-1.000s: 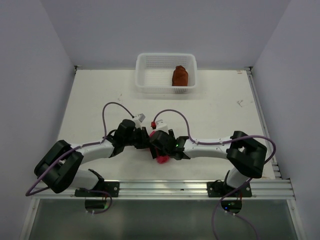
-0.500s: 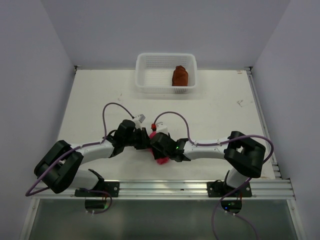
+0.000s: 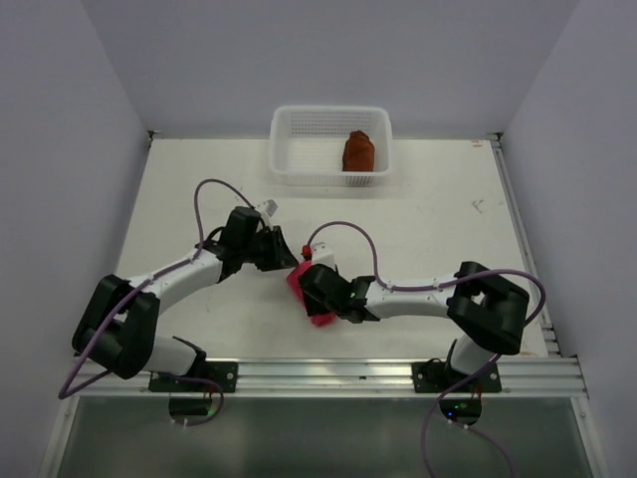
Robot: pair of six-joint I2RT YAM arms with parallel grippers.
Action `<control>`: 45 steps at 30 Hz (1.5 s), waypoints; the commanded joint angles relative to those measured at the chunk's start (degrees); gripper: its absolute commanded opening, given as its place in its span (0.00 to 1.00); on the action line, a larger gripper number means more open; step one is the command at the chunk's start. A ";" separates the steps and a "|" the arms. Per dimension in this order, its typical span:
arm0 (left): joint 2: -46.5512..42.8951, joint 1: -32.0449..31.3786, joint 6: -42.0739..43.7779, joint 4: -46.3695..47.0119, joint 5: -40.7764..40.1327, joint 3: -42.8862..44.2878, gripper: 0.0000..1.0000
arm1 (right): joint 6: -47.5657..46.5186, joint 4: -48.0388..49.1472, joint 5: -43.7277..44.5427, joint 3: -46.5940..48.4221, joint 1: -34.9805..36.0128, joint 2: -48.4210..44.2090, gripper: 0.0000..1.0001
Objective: Roll the towels
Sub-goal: Place the rolled towel into the container
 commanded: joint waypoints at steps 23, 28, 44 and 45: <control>-4.77 12.54 16.36 -17.75 -17.55 20.65 0.33 | -12.37 -18.73 -13.56 42.75 -20.31 7.79 0.00; -4.25 12.54 16.80 -17.05 -17.63 19.07 0.33 | -11.50 -22.61 -17.42 67.33 -27.42 22.70 0.01; -2.05 12.89 16.63 -16.87 -15.70 18.98 0.33 | 1.16 -14.08 -27.19 94.65 -39.91 50.61 0.08; -1.79 12.89 16.63 -16.87 -15.52 18.98 0.33 | 1.07 -14.08 -27.01 94.21 -40.09 50.87 0.09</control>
